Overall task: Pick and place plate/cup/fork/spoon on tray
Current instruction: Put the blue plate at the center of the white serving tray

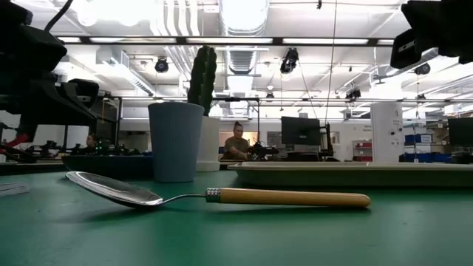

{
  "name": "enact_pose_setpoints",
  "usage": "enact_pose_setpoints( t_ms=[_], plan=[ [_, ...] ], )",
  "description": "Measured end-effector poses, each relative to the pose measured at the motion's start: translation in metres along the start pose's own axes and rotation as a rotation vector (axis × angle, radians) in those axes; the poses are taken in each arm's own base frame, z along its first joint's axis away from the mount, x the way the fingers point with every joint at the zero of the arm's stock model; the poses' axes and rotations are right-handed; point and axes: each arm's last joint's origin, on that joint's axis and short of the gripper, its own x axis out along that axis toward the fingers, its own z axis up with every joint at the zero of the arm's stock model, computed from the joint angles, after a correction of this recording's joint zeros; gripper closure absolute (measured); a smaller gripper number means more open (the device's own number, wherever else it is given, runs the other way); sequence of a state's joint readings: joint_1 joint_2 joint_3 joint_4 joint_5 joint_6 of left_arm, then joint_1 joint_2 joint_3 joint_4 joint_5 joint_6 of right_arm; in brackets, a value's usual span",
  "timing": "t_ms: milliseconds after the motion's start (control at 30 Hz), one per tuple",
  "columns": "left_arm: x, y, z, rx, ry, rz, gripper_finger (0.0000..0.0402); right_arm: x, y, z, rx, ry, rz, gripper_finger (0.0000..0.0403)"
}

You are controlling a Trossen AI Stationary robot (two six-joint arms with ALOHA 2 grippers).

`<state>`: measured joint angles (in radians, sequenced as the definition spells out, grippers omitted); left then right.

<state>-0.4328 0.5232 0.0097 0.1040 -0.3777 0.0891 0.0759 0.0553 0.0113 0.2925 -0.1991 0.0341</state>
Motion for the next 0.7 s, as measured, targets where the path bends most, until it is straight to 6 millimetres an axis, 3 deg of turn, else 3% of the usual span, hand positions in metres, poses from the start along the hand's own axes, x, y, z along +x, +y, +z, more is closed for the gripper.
enact_pose_setpoints(
  t_ms=[100,400,700],
  plan=[
    [0.000,0.000,0.002,-0.027,-0.022,0.002,0.0402,0.000,0.000,0.001,-0.001,-0.006,0.000,0.0392],
    [-0.010,0.008,0.043,-0.232,-0.445,0.029,0.0402,0.000,-0.003,0.007,0.063,-0.078,-0.094,0.0392],
    [-0.022,0.014,0.061,-0.318,-0.663,0.042,0.0402,-0.003,-0.003,0.022,-0.012,-0.229,-0.140,0.0392]
  ],
)
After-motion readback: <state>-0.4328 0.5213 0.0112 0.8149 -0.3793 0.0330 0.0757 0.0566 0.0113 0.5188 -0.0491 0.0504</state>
